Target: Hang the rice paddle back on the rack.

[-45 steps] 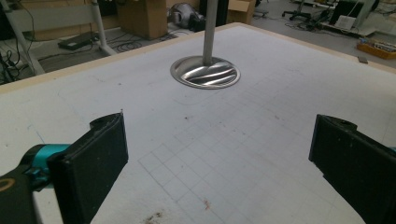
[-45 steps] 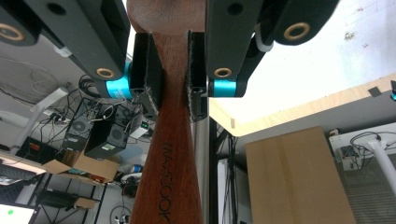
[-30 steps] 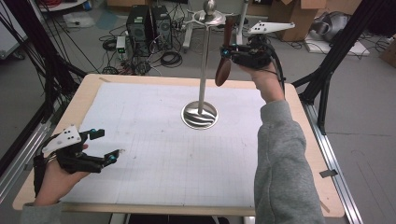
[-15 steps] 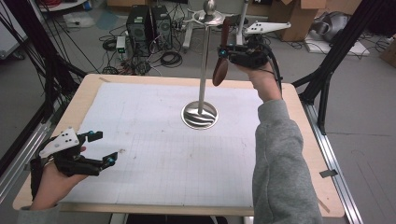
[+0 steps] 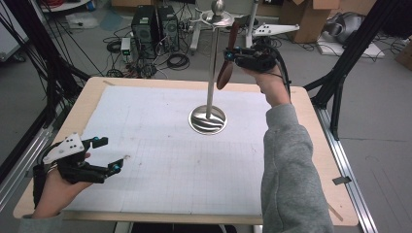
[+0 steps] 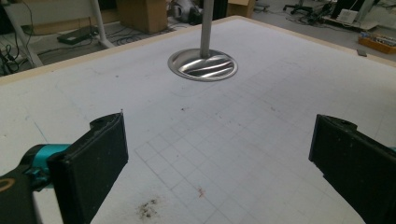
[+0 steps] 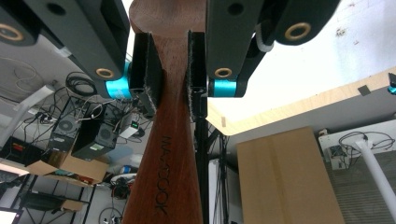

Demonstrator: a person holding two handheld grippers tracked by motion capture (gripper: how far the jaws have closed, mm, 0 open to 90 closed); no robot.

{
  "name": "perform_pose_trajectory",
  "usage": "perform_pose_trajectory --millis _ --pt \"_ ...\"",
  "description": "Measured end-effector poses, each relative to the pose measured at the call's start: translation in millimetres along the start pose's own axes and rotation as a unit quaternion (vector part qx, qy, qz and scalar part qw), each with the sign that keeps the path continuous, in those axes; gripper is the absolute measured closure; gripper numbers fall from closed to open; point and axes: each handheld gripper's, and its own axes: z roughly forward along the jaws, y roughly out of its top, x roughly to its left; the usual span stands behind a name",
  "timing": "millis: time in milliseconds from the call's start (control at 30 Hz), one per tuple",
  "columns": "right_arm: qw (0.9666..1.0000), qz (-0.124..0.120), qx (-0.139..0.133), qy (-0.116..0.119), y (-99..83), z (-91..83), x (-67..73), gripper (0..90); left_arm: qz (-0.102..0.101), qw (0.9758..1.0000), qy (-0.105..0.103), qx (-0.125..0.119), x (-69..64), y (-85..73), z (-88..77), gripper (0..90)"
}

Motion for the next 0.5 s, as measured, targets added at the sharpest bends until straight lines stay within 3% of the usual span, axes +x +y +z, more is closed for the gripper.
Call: perform_pose_trajectory --millis 133,233,400,500 --pt "1.0000 0.003 0.000 -0.001 -0.4 -0.7 0.0 75.1 0.001 1.0000 0.000 -0.002 0.3 0.3 -0.2 5.0" --pt "0.9996 0.018 -0.020 0.011 -1.5 -1.9 -0.4 61.6 0.001 1.0000 0.002 0.000 1.3 -0.4 -0.1 5.0" --pt "0.9997 0.017 -0.014 0.011 -3.3 -1.1 0.6 50.0 0.002 1.0000 0.000 0.000 1.6 -0.4 0.0 5.0" --pt "0.9996 0.015 -0.010 0.019 -5.7 -1.2 2.3 38.7 0.004 1.0000 -0.004 -0.005 1.4 0.5 0.4 5.0"
